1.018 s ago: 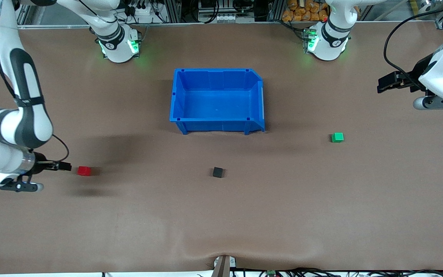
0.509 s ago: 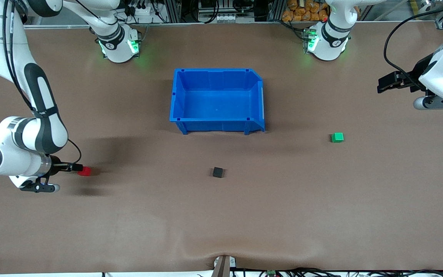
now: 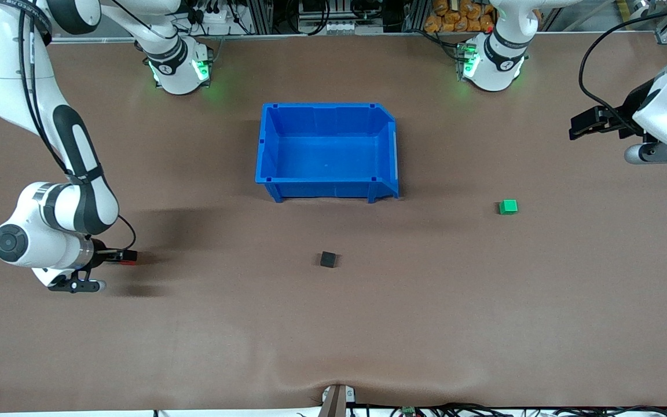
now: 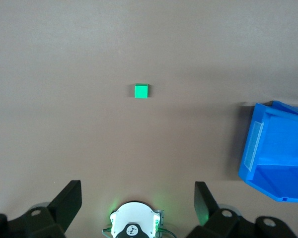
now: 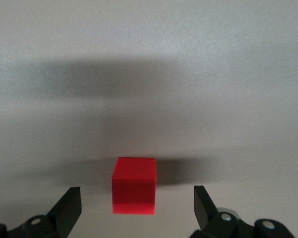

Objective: Attach green and red cubes to black cube
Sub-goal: 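Close the right gripper on the red cube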

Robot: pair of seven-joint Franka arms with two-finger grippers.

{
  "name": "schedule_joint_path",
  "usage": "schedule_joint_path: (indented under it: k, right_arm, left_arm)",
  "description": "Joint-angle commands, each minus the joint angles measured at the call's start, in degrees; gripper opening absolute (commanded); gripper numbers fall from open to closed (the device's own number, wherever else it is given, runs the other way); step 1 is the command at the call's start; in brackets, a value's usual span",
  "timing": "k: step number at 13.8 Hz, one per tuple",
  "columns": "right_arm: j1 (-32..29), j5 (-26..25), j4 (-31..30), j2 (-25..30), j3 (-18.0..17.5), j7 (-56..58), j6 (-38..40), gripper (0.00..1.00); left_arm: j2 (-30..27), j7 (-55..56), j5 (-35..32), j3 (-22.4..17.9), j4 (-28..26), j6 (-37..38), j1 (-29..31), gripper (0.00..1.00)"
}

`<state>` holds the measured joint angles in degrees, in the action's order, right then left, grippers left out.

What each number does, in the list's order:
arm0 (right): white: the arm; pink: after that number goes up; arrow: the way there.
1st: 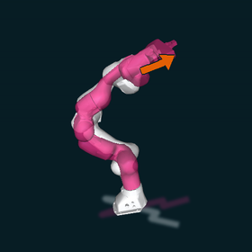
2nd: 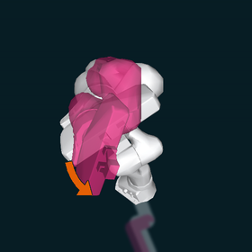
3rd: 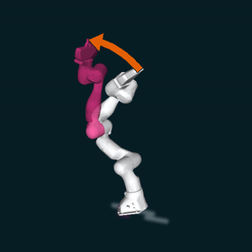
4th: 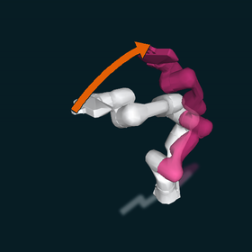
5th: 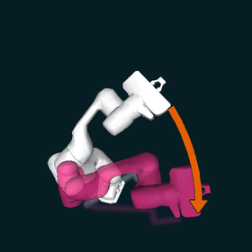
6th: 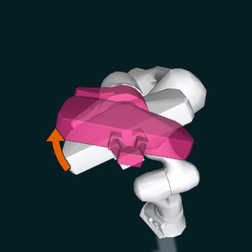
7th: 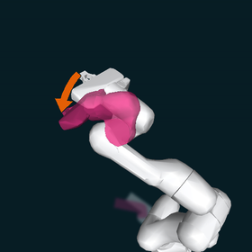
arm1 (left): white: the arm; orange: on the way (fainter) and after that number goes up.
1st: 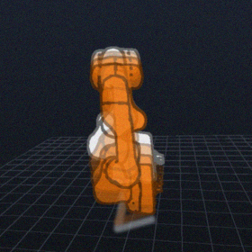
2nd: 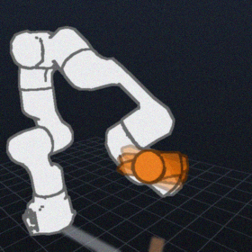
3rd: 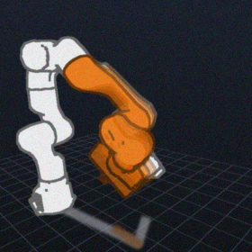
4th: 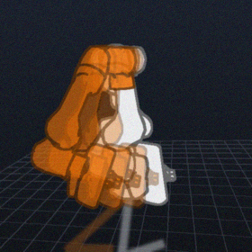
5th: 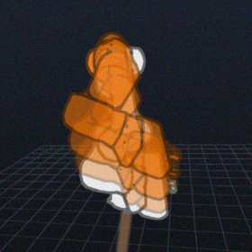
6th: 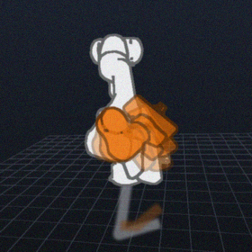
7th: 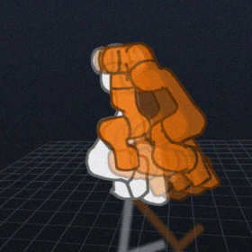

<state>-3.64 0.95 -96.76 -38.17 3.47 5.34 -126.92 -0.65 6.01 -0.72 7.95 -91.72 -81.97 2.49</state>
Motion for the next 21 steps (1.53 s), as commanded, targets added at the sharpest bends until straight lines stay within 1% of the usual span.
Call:
schedule_joint_path:
  k: [1, 4, 5, 6, 7, 8, 11, 14, 18, 19, 21]
  right_arm:
    - [-0.31, 0.02, -0.54, -0.59, 0.14, 0.02, -0.78, 1.00]
    - [-0.31, 0.02, -0.54, -1.30, 0.14, 0.03, -1.14, 1.00]
    - [-0.31, 0.02, -0.54, -1.30, 0.05, 0.03, -1.14, 0.97]
    - [-0.31, 0.02, -0.54, -1.38, 0.05, 0.03, -1.14, 0.59]
    - [-0.31, 0.11, -0.54, -1.65, 0.05, -0.06, -1.14, 0.24]
    - [-0.40, 0.11, -0.54, -1.65, 0.05, -0.06, -1.14, 0.00]
    - [-0.40, 0.02, -0.54, -1.74, 0.05, 0.29, -1.14, 0.00]
    - [-0.23, -0.07, -0.10, -1.56, 0.14, 4.23, -1.14, 0.00]
    - [-0.23, -0.60, 1.48, -1.12, 0.14, 14.41, -1.14, 0.00]
    - [-0.14, -0.51, 2.35, -1.12, 0.14, 18.18, -1.23, 0.00]
    - [1.17, -0.33, 3.93, -1.03, -0.47, 25.48, -1.23, 0.00]
  left_arm:
    - [-0.06, -0.65, 0.29, 0.23, 0.31, 0.58, 0.23, 1.00]
    - [0.12, -0.65, 0.29, 0.23, 0.14, 0.58, 0.32, 1.00]
    - [0.12, -0.65, 0.29, 0.23, 0.14, 0.58, 0.23, 1.00]
    - [0.12, -0.47, 0.29, 0.23, 0.22, 0.58, 0.23, 1.00]
    - [0.12, -0.21, 0.29, 0.23, 0.22, 0.58, 0.23, 1.00]
    - [0.21, -0.12, 0.29, 0.23, 0.22, 0.58, 0.14, 1.00]
    - [1.70, -0.03, -0.07, 0.23, 0.31, 0.06, -0.12, 1.00]
    - [3.54, 0.23, 0.46, 0.23, 0.40, -1.96, -0.30, 1.00]
    - [5.82, 1.46, 0.55, 0.23, 0.49, -3.97, -0.82, 1.00]
    - [7.40, 2.07, 0.81, 0.40, 0.40, -6.16, -0.91, 1.00]
    - [12.22, 4.35, 0.64, 2.76, 0.49, -9.59, -2.13, 1.00]
